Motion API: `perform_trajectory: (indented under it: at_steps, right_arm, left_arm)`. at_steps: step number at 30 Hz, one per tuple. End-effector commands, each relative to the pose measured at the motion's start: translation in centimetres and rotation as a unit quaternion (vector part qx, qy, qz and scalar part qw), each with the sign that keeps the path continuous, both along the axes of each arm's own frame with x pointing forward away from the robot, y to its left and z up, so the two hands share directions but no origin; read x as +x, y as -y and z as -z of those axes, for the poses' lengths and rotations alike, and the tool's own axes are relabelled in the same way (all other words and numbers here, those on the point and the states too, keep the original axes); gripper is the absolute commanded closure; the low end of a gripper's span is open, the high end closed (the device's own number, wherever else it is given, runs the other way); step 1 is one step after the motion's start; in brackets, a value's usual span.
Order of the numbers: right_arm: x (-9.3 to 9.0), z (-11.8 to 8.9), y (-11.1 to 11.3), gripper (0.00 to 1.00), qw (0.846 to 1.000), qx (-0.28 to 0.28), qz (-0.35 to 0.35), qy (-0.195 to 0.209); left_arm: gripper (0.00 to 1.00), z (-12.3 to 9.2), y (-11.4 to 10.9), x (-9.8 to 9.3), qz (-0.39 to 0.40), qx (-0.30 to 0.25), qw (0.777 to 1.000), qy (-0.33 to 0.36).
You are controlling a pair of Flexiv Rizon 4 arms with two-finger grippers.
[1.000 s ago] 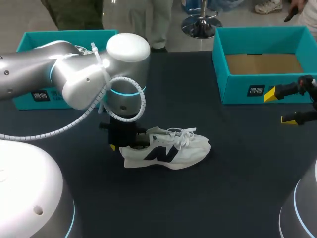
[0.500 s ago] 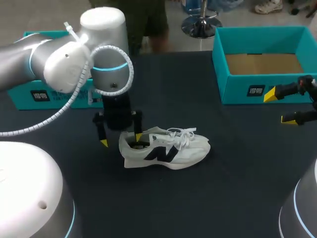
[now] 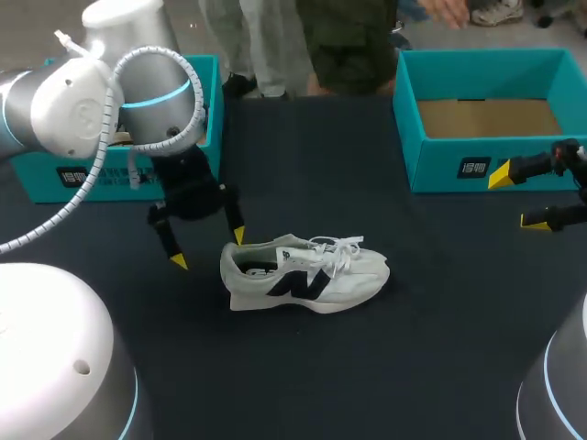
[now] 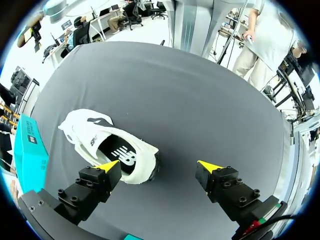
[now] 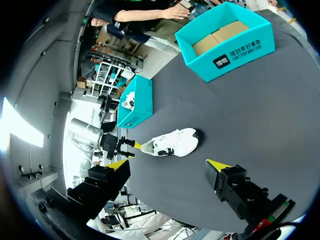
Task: Take the shoe out of the shoebox, open the shoe tongue, remove and reinsert the insole, then place the shoe into the shoebox
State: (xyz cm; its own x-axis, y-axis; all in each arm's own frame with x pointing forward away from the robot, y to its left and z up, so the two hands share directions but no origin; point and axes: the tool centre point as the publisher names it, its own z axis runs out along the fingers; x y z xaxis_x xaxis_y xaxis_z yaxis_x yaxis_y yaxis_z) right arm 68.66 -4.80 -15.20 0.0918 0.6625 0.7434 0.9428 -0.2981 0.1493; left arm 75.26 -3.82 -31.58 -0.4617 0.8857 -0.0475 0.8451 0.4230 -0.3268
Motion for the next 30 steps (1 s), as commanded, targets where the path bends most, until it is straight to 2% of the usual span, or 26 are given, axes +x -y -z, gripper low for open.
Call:
perform_trajectory:
  at_steps: [1,6,7,11,19,30]
  right_arm:
    - [-0.2,0.0,0.0,0.00,1.000,-0.001,0.002,0.001]
    - [-0.2,0.0,0.0,0.00,1.000,-0.001,0.002,0.001]
    - [-0.2,0.0,0.0,0.00,1.000,-0.001,0.002,0.001]
    - [-0.2,0.0,0.0,0.00,1.000,-0.001,0.002,0.001]
    - [-0.2,0.0,0.0,0.00,1.000,-0.001,0.002,0.001]
    - [-0.2,0.0,0.0,0.00,1.000,-0.001,0.002,0.001]
  left_arm:
    - [0.00,0.1,0.0,0.1,0.000,0.000,1.000,0.000]
    - [0.00,0.1,0.0,0.1,0.000,0.000,1.000,0.000]
    - [0.00,0.1,-0.3,0.4,-0.027,-0.023,0.998,-0.047]
    - [0.00,0.1,-1.4,1.2,-0.115,-0.088,0.985,-0.091]
    - [0.00,-0.1,-3.3,1.1,-0.223,-0.166,0.953,-0.118]
    - [0.00,-0.3,-5.1,-0.1,-0.296,-0.206,0.920,-0.156]
